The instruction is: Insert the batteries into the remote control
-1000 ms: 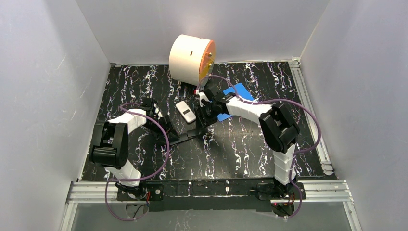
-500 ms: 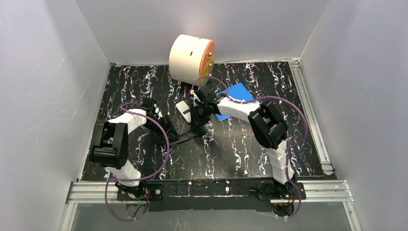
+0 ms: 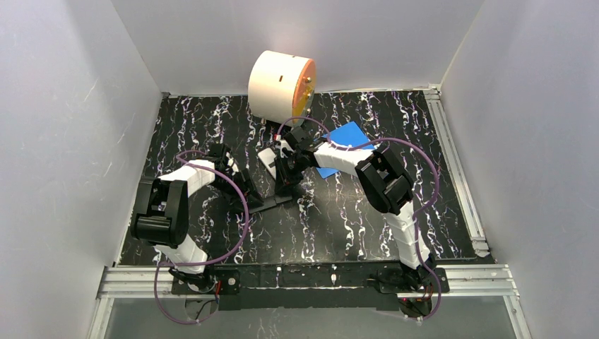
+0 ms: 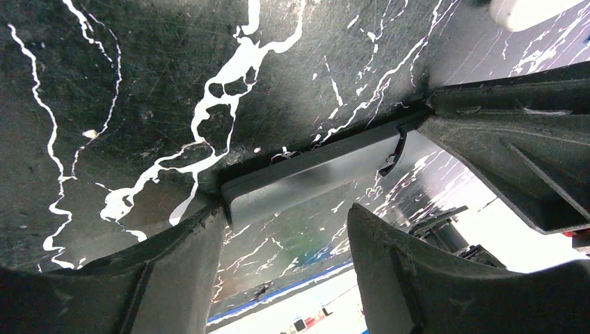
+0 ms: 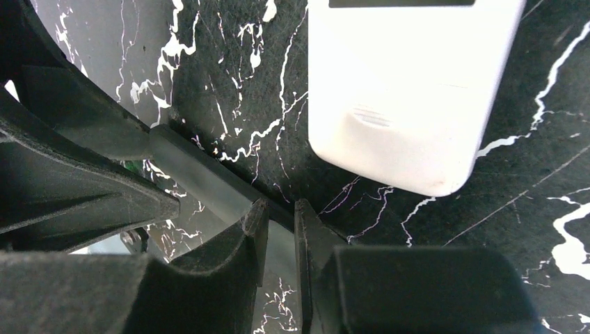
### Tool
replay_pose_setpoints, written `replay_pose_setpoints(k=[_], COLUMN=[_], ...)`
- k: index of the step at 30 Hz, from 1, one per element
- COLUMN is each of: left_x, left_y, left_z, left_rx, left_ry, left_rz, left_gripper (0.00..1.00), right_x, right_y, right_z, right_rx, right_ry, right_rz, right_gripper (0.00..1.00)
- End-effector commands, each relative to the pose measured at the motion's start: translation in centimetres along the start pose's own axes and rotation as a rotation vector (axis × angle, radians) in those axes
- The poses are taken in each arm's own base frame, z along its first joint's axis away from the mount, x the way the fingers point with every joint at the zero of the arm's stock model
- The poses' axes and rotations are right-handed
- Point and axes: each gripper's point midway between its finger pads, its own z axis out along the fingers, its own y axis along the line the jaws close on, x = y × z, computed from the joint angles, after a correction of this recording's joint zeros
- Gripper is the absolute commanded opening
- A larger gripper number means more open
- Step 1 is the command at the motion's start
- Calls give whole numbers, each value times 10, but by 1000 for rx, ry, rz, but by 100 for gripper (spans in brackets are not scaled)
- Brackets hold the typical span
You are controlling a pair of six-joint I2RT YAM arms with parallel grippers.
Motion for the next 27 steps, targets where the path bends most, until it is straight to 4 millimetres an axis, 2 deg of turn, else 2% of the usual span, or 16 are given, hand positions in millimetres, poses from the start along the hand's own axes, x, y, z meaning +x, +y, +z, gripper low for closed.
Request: replay_pose_setpoints(k=[1, 5, 9, 11, 14, 17, 20, 24, 27], left_x=[5, 5, 5, 6, 6, 7, 6, 6, 5], left_y=[13, 13, 12, 13, 14, 14, 14, 14, 14], left_z=[6, 5, 5, 5, 5, 6, 6, 6, 7], left_rx=[-43, -41, -39, -40, -42, -44, -44, -43, -42], left_ry=[19, 18, 17, 18, 17, 20, 20, 23, 24], left_rz=[7, 9, 12, 11, 12, 12, 15, 17, 20], left_gripper=[62, 62, 62, 62, 62, 62, 62, 62, 62], right_x=[-4, -13, -18, -23, -31, -33, -20, 7, 21], right_y=[20, 26, 25, 24, 19, 17, 7, -4, -4], right_z=[-5, -11, -18, -26, -44, -56, -56, -42, -31], right_rx=[-50, -54, -19, 8, 88, 119, 158, 197, 219], right_ry=[4, -29, -41, -72, -153, -208, -180, -88, -35], right_rz=[-10, -23, -44, -83, -125, -139, -103, -53, -37], right_gripper=[28, 28, 29, 35, 54, 67, 75, 77, 77])
